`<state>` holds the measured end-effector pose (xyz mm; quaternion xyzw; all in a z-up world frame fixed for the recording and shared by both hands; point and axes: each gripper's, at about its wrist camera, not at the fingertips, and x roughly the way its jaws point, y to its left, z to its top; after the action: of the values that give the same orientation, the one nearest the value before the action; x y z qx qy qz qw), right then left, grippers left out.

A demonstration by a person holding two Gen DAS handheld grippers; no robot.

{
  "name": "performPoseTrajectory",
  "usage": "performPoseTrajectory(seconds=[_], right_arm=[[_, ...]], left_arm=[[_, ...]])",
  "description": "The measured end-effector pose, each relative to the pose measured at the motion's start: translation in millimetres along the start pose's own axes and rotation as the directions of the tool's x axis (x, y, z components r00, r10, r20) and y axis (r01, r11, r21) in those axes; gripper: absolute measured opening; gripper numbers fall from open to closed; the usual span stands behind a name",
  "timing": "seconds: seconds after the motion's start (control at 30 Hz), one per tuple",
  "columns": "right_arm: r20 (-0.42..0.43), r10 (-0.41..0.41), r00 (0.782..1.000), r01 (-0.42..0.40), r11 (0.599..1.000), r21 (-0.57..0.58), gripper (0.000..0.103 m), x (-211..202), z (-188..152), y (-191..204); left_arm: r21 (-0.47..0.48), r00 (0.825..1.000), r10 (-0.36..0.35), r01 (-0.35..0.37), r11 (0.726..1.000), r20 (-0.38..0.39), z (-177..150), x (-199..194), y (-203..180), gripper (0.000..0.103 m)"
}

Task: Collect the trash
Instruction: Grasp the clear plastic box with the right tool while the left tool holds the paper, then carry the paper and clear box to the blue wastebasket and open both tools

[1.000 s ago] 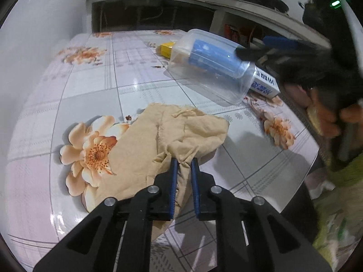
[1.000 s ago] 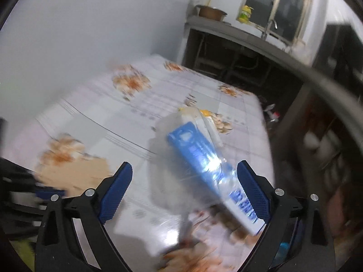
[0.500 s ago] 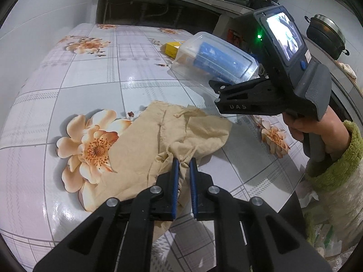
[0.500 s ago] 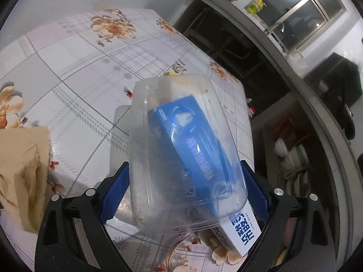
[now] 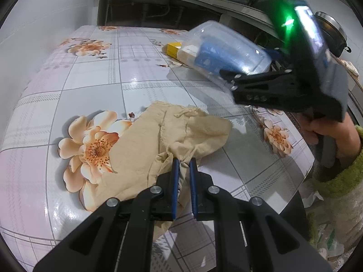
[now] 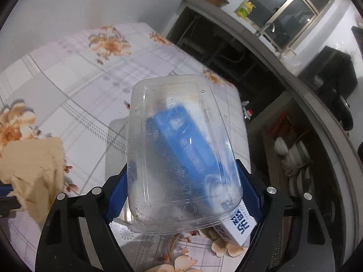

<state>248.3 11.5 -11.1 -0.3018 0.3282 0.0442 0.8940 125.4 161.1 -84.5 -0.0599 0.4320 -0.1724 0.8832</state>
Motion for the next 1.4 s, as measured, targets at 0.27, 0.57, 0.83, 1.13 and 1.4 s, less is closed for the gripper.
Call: performPoseTrajectory(seconds=[0.27,0.57,0.83,1.13,1.4], right_arm=[[0.125,0.038,0.991,-0.053,0.991,0.121,0.079,-52,5,-30],[0.211,0.121,0.97,-0.176,0.947,0.269,0.079,-98,-9,-61],[0.228,0.215,0.95,-0.29,0.88,0.377,0.079,-111,-28,-67],[0.229,0.256,0.939,-0.335,0.831,0.444,0.079,-111,-38,-74],[0.234,0.269,0.934,-0.351,0.804,0.48,0.079,-110,-45,-78]], left_arm=[[0.004,1.0,0.004,-0.004,1.0,0.007,-1,0,-1,0.008],[-0.005,1.0,0.006,-0.006,1.0,0.011,-1,0,0,0.007],[-0.022,1.0,0.006,-0.005,1.0,0.031,4,-4,2,0.005],[-0.058,0.997,0.012,-0.008,0.998,0.074,12,-17,7,0.005],[-0.095,0.994,0.018,-0.008,0.995,0.104,17,-27,13,0.005]])
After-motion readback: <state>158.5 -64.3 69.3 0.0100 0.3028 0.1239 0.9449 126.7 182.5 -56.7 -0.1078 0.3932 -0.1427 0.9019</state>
